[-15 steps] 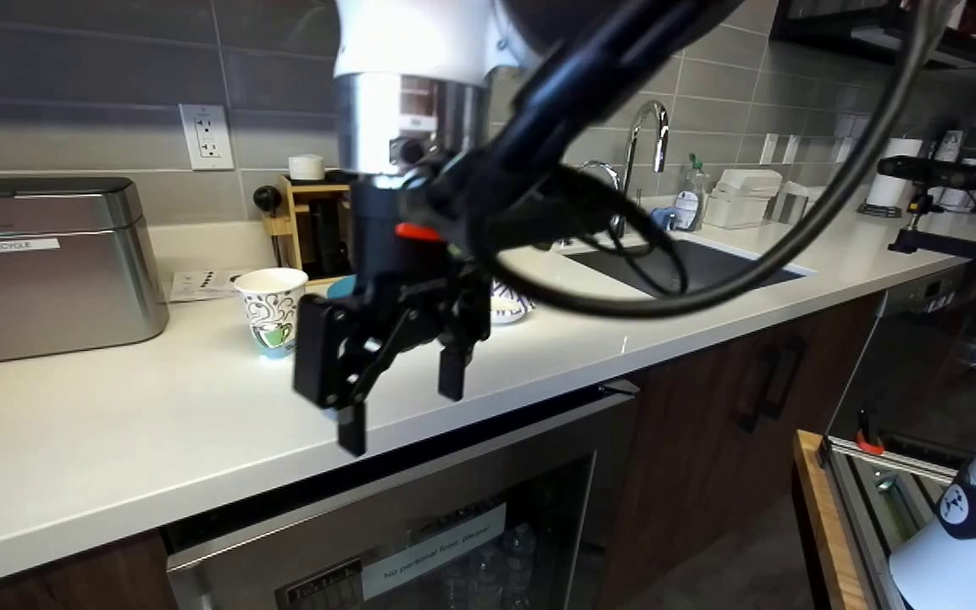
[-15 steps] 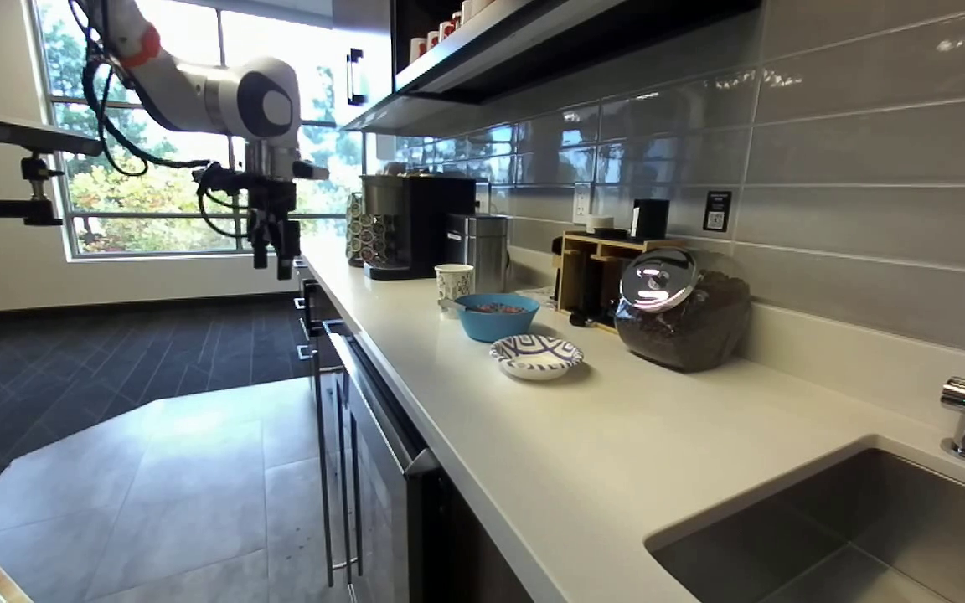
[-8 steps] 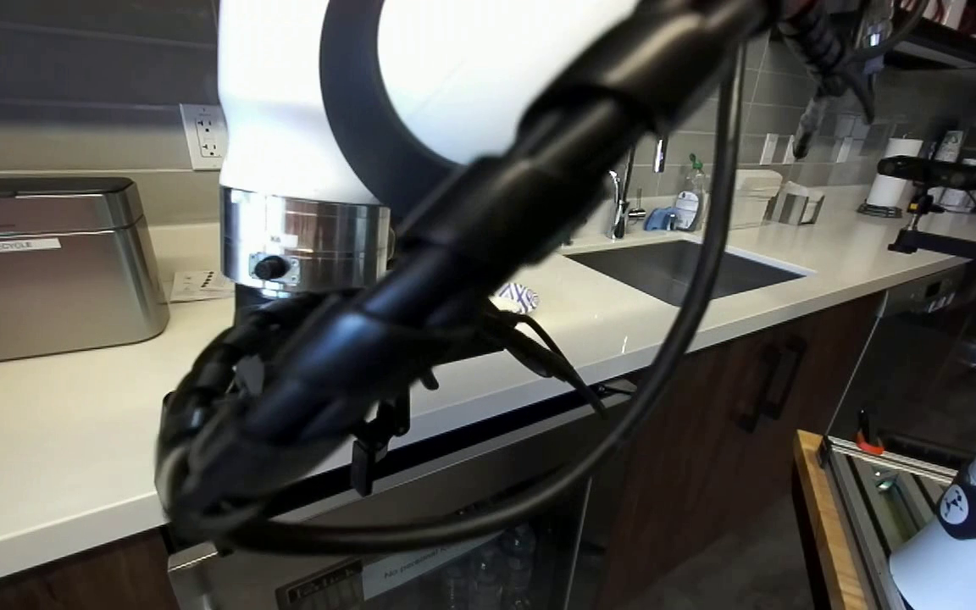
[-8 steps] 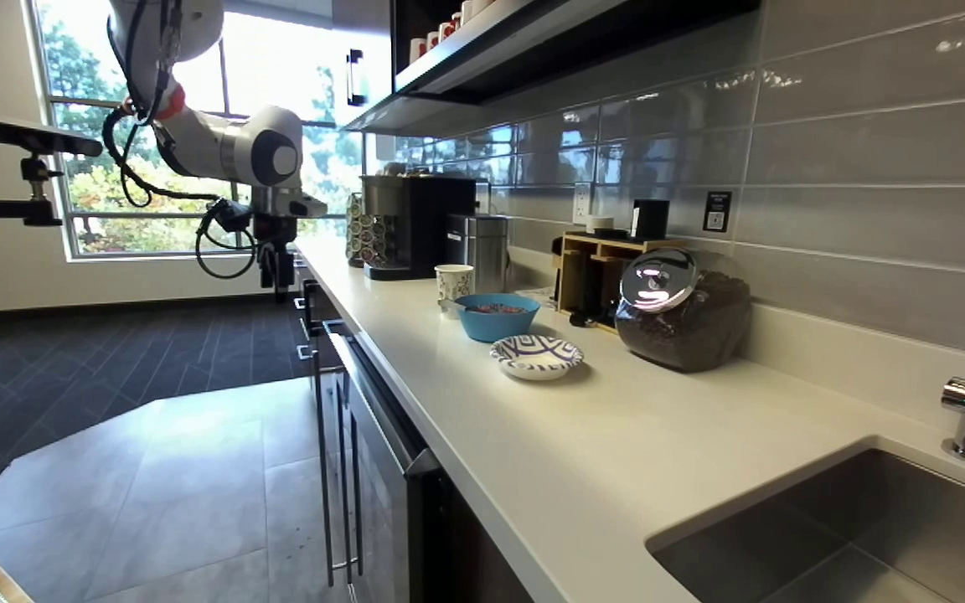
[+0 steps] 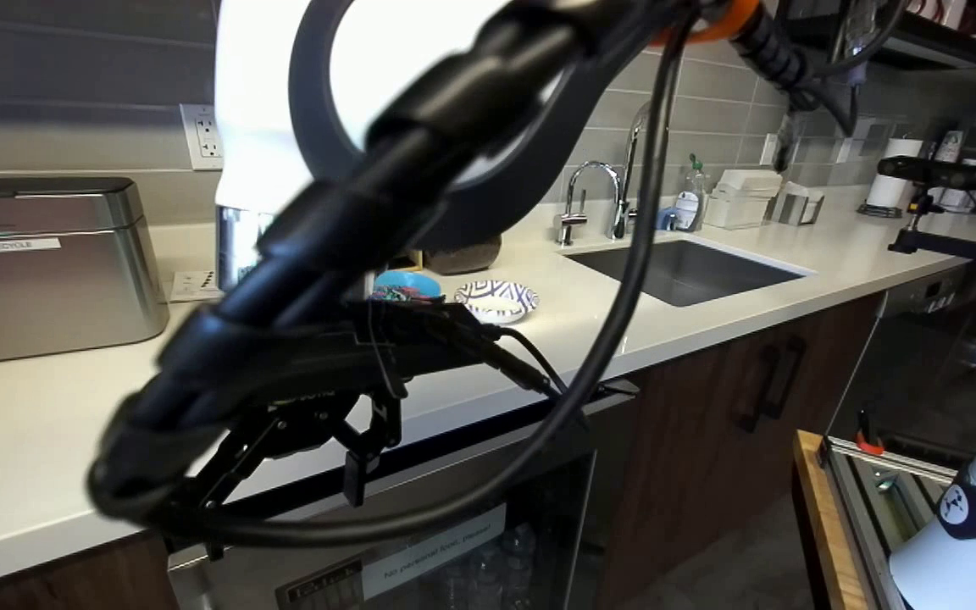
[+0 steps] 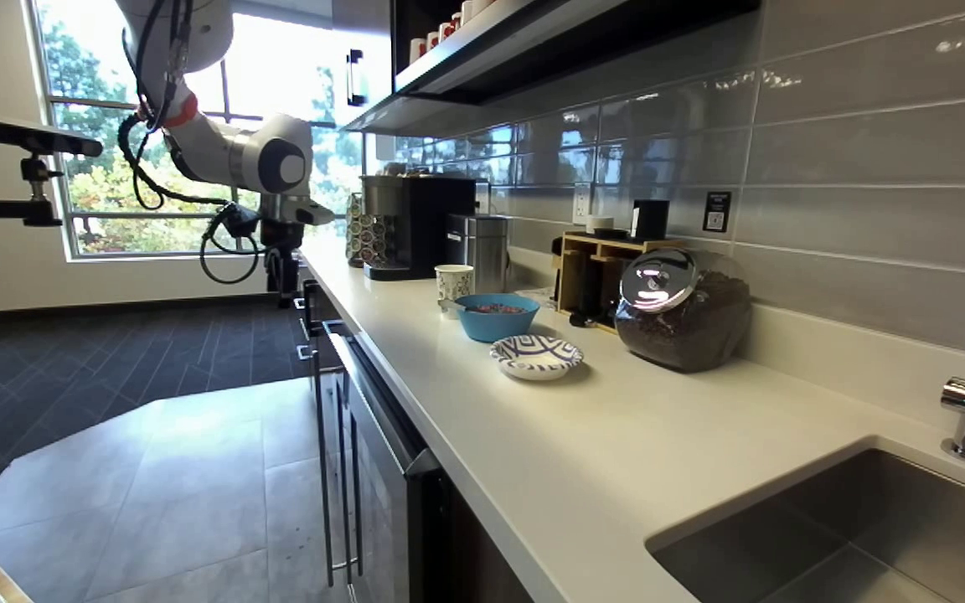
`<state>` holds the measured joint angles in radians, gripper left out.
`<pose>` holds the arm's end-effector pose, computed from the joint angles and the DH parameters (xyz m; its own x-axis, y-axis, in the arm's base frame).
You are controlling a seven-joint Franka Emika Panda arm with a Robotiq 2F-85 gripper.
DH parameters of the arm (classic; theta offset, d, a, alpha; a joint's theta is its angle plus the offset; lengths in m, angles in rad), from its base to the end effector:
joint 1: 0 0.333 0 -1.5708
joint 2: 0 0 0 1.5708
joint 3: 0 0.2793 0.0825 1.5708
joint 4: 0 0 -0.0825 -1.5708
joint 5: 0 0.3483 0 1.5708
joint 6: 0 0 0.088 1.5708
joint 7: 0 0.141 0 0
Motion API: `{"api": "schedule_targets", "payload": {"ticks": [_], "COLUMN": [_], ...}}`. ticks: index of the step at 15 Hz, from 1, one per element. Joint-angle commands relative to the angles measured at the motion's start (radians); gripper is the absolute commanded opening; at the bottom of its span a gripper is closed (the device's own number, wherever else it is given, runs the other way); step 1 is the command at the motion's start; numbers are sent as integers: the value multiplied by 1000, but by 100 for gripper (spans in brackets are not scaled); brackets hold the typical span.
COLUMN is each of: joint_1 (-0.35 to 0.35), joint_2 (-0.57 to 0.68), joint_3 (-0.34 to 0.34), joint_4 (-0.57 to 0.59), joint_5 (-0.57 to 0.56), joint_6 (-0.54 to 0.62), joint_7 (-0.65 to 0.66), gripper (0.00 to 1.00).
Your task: Open the clear cabinet door
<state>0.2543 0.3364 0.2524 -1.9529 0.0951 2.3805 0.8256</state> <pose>0.5140 0.2852 0.2762 0.9207 -0.3870 -0.0504 -0.3897 -0.9047 -0.1723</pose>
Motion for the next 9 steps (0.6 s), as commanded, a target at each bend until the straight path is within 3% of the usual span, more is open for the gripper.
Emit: {"api": "schedule_targets", "payload": {"ticks": [1, 9], "joint_1": [44, 158], "joint_2": [140, 365], "joint_3": [-34, -156], "joint_4": [115, 304], "joint_5": [57, 9], "joint_6": [6, 91], "joint_7": [44, 275], "gripper": [100, 100]}}
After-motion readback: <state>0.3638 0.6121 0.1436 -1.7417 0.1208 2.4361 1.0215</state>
